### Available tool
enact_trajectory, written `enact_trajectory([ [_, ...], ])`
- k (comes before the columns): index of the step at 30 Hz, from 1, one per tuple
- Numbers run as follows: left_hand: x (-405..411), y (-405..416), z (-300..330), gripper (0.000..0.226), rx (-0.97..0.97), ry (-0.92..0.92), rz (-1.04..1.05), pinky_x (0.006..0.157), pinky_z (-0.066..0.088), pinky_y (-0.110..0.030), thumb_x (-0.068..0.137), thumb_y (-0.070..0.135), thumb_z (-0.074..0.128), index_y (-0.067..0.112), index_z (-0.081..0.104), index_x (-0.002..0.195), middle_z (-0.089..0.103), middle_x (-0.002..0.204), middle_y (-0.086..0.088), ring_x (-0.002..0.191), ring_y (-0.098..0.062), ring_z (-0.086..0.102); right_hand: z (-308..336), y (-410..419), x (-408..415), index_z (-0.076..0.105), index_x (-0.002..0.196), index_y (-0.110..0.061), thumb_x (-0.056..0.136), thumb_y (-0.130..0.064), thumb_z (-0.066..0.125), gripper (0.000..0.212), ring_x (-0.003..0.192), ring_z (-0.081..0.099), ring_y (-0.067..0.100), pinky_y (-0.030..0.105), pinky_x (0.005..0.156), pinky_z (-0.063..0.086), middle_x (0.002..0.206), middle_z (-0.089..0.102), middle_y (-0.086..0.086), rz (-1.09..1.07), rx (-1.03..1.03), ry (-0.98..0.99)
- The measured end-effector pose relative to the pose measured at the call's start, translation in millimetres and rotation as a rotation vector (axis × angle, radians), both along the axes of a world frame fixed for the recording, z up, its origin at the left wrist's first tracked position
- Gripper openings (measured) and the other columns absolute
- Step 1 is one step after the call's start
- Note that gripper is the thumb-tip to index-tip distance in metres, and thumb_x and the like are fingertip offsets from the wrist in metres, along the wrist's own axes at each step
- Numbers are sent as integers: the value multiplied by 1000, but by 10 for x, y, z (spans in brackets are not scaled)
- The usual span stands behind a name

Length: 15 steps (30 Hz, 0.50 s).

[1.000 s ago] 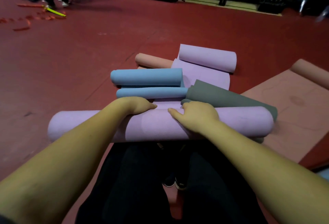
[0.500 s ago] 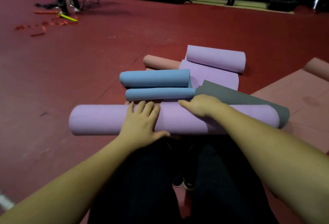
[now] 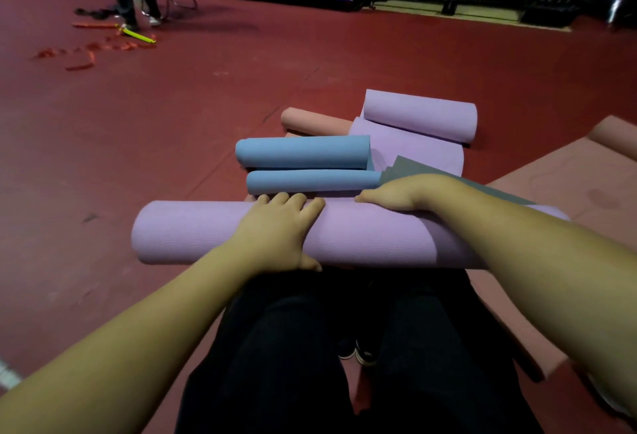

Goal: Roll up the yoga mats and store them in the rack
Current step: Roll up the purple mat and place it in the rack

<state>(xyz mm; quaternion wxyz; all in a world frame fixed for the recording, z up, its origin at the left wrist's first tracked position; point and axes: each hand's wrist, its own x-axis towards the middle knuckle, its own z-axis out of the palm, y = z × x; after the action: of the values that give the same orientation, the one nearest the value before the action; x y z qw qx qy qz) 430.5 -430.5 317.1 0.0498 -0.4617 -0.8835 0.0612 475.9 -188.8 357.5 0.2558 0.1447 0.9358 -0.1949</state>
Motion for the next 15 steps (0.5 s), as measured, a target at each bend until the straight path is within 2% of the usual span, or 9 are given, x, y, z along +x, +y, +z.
enact_trajectory([
  [3,-2,18,116,104,-23,-103,-33,92,46,-43,56,83,64,30,34,140,51,134,4,119,-25,50,-67,70,-14,66,114,-31,86,-64,46,47,109,59,15,38,102,40,122,63,-7,-7,-43,-77],
  [6,-36,55,118,101,-67,-181,-39,93,46,-42,55,81,68,30,37,137,52,136,3,119,-26,49,-175,98,-43,63,121,-37,71,-77,45,66,117,57,15,43,108,37,132,60,-7,-3,-84,-149],
  [9,-167,135,143,100,-96,-318,-18,92,47,-41,54,76,73,30,39,136,52,135,3,116,-26,50,-196,91,-92,52,141,-27,94,-68,34,65,135,43,21,40,114,28,150,44,0,45,27,-77],
  [12,-399,232,174,107,-134,-542,43,96,46,-40,45,77,75,34,39,137,55,132,3,113,-22,54,-170,91,-90,61,127,-17,102,-53,31,53,125,49,26,33,98,36,140,54,8,54,180,109],
  [15,-627,327,171,118,-174,-752,114,105,42,-38,37,76,79,38,38,142,53,136,14,119,-15,52,-164,47,7,64,120,-19,101,-58,29,55,118,53,28,34,92,41,132,60,8,57,237,209],
])
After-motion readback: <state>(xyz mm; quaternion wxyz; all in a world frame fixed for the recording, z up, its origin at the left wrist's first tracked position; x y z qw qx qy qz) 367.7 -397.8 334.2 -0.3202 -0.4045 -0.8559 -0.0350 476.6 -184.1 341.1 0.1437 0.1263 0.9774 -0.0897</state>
